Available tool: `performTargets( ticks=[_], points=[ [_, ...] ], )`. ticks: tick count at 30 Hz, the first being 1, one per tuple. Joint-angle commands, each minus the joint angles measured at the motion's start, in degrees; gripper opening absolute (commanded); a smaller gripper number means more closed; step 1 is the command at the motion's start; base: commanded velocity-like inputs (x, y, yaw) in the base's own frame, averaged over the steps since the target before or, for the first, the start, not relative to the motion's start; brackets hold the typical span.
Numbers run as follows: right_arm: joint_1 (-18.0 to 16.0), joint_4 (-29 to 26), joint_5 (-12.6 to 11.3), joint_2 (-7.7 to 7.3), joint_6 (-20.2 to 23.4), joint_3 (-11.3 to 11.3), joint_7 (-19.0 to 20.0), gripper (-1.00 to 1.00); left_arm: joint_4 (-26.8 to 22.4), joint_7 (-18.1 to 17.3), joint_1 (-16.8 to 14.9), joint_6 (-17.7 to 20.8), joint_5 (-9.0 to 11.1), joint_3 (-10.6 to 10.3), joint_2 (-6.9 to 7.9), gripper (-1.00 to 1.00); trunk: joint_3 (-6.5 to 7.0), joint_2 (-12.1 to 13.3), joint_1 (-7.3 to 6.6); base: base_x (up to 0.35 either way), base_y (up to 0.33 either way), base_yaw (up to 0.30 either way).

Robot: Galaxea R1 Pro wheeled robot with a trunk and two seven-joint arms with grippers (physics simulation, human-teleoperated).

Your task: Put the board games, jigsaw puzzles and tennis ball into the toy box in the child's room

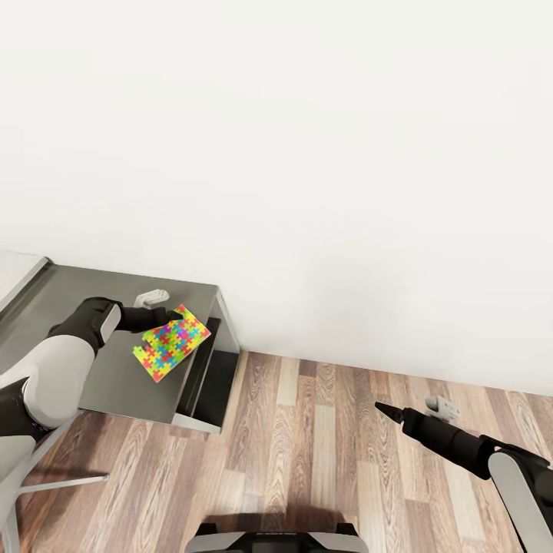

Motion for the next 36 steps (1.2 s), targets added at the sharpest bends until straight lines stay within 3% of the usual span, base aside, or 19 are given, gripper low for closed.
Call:
performTargets(
  ticks=[1,20,22,23,28,32,36],
  points=[
    [-0.04,-0.03,0.39,0.0,0.28,-0.1,0.49,1.0,1.19,-0.41,-0.01,0.35,-0.62,0.44,-0.05,1.0,-0.09,-0.07,0.05,0.0,-0.002,0.0],
    [0.03,-0.11,0.27,-0.07,0.28,-0.23,1.0,1.0,1.19,-0.41,-0.02,0.34,-0.62,0.5,-0.04,1.0,-0.09,-0.07,0.05,0.0,0.0,0.0],
    [0.07,-0.15,0.3,-0.09,0.24,-0.27,2.01,1.0,1.19,-0.41,-0.01,0.33,-0.62,0.5,-0.04,1.0,-0.09,-0.07,0.05,0.0,0.0,0.0],
    [0.12,-0.19,0.57,-0.08,0.14,-0.78,4.81,1.0,1.19,-0.41,-0.01,0.33,-0.62,0.51,-0.02,1.0,-0.09,-0.07,0.05,0.0,0.0,0.0],
    [0.13,-0.15,0.92,-0.06,0.11,-1.2,6.12,1.0,1.19,-0.41,-0.04,0.33,-0.58,0.54,0.08,1.0,-0.09,-0.07,0.05,0.0,0.0,0.0],
    [0.14,-0.12,0.99,-0.02,0.11,-1.29,6.44,1.0,1.15,-0.8,-0.15,0.34,-0.5,0.72,1.51,1.0,-0.09,-0.07,0.05,0.0,0.0,0.0],
    [0.14,-0.11,0.96,0.0,0.1,-1.31,6.52,1.0,0.89,-4.86,-0.4,0.66,-0.46,0.77,3.41,1.0,-0.1,-0.07,0.05,0.0,0.0,0.0]
  ],
)
